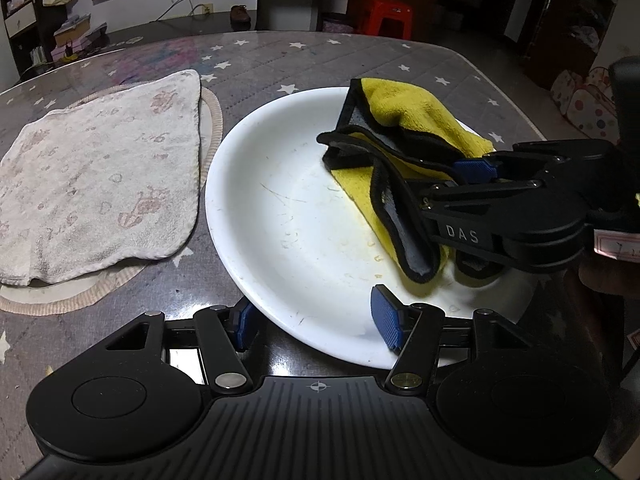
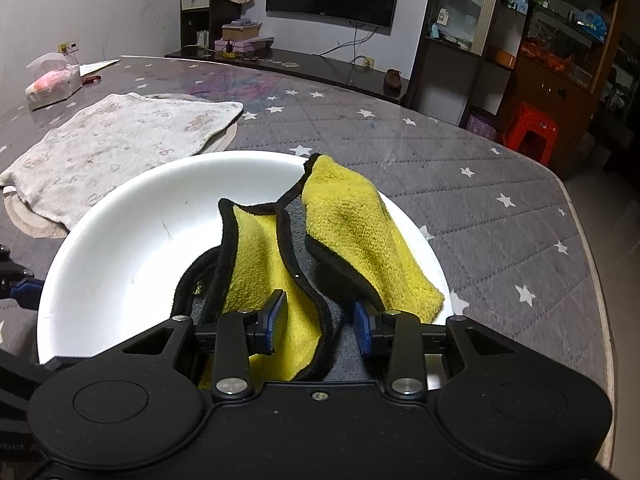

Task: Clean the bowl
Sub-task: 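Rub the cloth back and forth across the bowl interior with the right tool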

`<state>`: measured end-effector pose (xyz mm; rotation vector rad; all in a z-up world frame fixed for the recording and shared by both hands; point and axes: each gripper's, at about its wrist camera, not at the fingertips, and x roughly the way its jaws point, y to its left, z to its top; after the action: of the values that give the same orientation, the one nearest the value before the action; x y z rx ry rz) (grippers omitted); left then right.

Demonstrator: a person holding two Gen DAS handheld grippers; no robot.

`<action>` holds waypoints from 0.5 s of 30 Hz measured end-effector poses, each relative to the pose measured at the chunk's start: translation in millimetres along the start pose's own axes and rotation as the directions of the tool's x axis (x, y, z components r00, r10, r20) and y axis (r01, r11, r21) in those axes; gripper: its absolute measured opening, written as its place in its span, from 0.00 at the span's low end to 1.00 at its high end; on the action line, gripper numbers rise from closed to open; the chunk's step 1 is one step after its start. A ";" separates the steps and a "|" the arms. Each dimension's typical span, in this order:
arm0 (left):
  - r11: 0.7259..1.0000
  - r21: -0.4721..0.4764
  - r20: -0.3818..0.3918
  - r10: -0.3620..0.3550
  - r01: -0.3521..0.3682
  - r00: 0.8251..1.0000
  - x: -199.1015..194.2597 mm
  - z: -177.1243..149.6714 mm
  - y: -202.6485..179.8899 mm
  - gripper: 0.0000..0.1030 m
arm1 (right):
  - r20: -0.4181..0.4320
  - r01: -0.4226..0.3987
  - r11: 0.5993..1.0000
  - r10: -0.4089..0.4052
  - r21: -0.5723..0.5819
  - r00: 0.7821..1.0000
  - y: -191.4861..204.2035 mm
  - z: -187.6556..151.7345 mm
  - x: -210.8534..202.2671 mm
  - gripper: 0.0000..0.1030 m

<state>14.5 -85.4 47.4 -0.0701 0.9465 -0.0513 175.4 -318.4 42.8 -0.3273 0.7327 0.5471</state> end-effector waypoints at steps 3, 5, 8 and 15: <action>1.000 0.000 -0.001 0.000 0.000 1.000 0.8 0.5 0.7 0.58 | 0.002 0.002 1.000 -0.002 -0.001 1.000 -0.1 2.2 2.3 0.37; 1.000 -0.001 -0.002 0.001 -0.001 1.000 1.3 0.8 1.3 0.58 | 0.003 0.003 1.000 -0.003 0.000 1.000 -0.3 3.7 3.9 0.37; 1.000 -0.001 -0.002 0.002 -0.002 1.000 1.6 1.8 1.0 0.58 | 0.003 0.005 1.000 -0.005 -0.003 1.000 0.2 4.2 4.6 0.37; 1.000 0.000 -0.003 0.002 -0.002 1.000 2.0 2.8 1.4 0.58 | 0.007 0.017 1.000 -0.017 0.002 1.000 1.6 1.1 2.1 0.37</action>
<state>18.0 -84.0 47.2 -0.0690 0.9496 -0.0500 176.4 -315.9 42.0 -0.3296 0.7228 0.5315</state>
